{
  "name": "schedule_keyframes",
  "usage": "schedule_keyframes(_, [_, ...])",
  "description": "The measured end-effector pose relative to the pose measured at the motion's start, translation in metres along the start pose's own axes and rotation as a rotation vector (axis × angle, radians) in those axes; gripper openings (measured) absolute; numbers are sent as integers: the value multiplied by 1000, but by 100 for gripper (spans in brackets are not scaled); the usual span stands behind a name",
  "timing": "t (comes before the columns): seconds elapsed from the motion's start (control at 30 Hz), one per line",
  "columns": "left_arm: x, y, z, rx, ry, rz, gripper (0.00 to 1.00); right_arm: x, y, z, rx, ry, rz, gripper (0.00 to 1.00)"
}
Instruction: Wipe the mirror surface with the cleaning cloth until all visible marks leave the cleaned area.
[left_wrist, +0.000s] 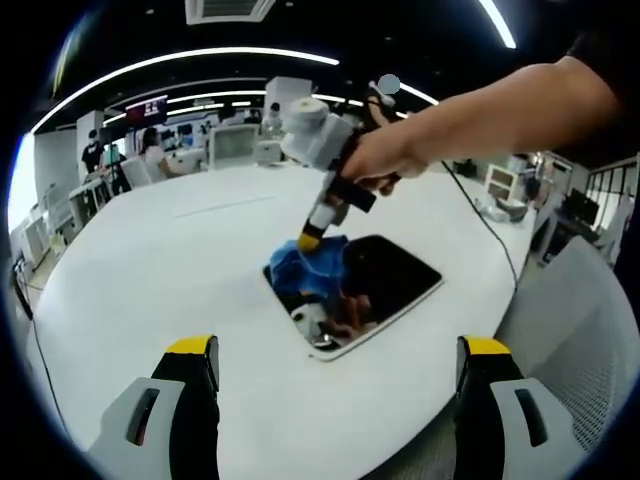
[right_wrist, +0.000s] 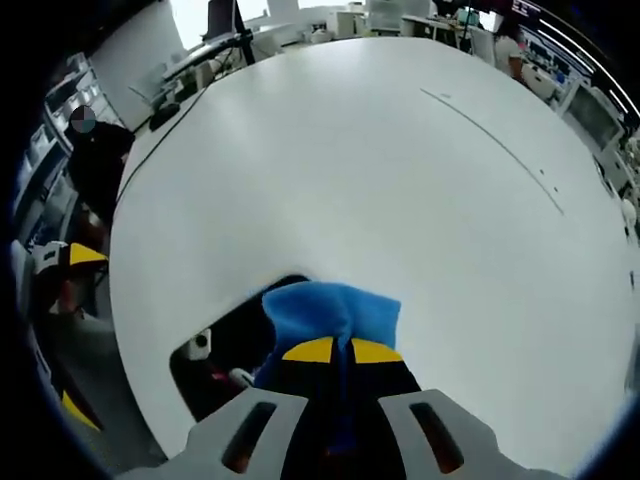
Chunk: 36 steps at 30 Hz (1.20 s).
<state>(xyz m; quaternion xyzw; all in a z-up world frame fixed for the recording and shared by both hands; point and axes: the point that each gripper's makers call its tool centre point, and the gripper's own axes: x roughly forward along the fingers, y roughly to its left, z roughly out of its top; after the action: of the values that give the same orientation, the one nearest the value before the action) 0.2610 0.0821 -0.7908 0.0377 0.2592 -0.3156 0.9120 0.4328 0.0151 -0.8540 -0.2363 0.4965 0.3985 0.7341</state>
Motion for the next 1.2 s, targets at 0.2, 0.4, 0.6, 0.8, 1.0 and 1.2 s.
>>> schedule_keyframes(0.2, [0, 0, 0, 0, 1, 0, 99, 2, -5, 1, 0, 5, -3, 0])
schedule_keyframes(0.4, [0, 0, 0, 0, 0, 0, 99, 2, -5, 0, -4, 1, -10, 0])
schedule_keyframes(0.6, [0, 0, 0, -1, -1, 0, 99, 3, -5, -1, -11, -3, -20, 0])
schedule_keyframes(0.8, [0, 0, 1, -1, -4, 3, 99, 1, -1, -5, -24, -4, -34, 0])
schedule_keyframes(1.0, [0, 0, 1, -1, -6, 5, 99, 4, 0, -7, -30, -4, -37, 0])
schedule_keyframes(1.2, [-1, 1, 2, -1, -7, 7, 99, 1, 5, -12, -22, -10, -42, 0])
